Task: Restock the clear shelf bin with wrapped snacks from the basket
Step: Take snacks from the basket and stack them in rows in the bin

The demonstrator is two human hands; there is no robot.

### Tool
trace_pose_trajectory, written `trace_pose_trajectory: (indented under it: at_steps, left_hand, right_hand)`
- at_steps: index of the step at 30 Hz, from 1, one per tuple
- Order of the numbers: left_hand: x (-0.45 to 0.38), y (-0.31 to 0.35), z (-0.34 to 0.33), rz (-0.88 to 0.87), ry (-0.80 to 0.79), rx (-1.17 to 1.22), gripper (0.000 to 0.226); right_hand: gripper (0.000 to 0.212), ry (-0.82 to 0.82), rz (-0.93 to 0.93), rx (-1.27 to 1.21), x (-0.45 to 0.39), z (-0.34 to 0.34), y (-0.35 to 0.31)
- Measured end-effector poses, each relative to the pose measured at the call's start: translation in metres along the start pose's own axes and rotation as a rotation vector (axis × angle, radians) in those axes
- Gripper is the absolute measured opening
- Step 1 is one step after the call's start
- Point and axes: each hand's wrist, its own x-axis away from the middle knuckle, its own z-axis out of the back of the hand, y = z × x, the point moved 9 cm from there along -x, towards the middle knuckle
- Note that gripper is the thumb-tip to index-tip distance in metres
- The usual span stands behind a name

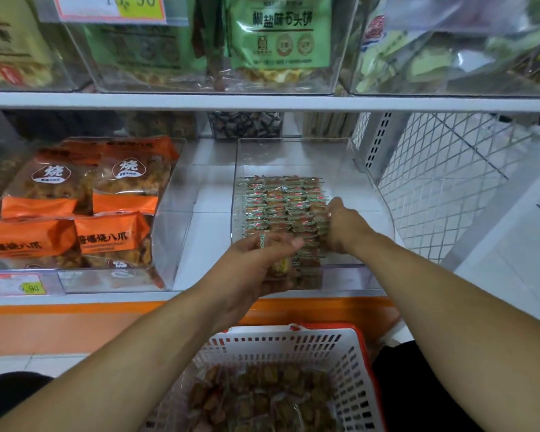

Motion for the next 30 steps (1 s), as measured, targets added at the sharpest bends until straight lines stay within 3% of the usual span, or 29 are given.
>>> trace_pose_trajectory:
  at_steps: [4, 7, 9, 12, 14, 16, 17, 19, 22, 24, 27, 30]
  left_hand:
    - [-0.001, -0.005, 0.003, 0.042, 0.024, 0.018, 0.036]
    - [0.002, -0.005, 0.000, 0.049, 0.001, 0.036, 0.027]
    - [0.005, -0.003, -0.002, 0.062, -0.018, 0.095, 0.040]
    - [0.009, 0.000, -0.005, 0.132, -0.038, 0.277, 0.063]
    - [0.011, 0.006, -0.007, 0.160, -0.065, 0.387, 0.065]
    - [0.012, 0.009, -0.006, 0.171, -0.069, 0.451, 0.066]
    - [0.013, 0.010, -0.005, 0.170, -0.066, 0.460, 0.067]
    - [0.015, 0.013, -0.003, 0.151, -0.086, 0.455, 0.064]
    - [0.020, 0.016, -0.006, 0.125, -0.156, 0.396, 0.062]
    - [0.023, 0.015, -0.008, 0.124, -0.183, 0.365, 0.060]
    - [0.024, 0.015, -0.008, 0.109, -0.189, 0.356, 0.056]
    - [0.024, 0.017, -0.006, 0.094, -0.185, 0.377, 0.060]
  right_hand:
    - [0.093, 0.015, -0.071, -0.183, -0.003, 0.000, 0.010]
    - [0.073, -0.002, -0.059, -0.152, -0.001, 0.000, 0.007]
    - [0.066, -0.021, -0.067, -0.152, 0.001, -0.001, 0.006]
    - [0.084, -0.065, -0.062, -0.043, 0.009, 0.004, 0.000]
    - [0.080, 0.086, 0.048, -0.003, 0.020, 0.032, -0.020]
    - [0.056, 0.257, 0.256, -0.178, 0.043, 0.066, -0.050]
    - [0.045, 0.236, 0.359, -0.312, 0.059, 0.073, -0.064]
    - [0.043, 0.022, 0.514, -0.472, 0.093, 0.067, -0.087]
    - [0.045, -0.158, 0.558, -0.427, 0.127, 0.045, -0.093]
    - [0.036, -0.108, 0.541, -0.445, 0.127, 0.046, -0.086]
    - [0.032, 0.077, 0.539, -0.667, 0.123, 0.074, -0.078]
    - [0.028, 0.057, 0.527, -0.988, 0.120, 0.089, -0.066]
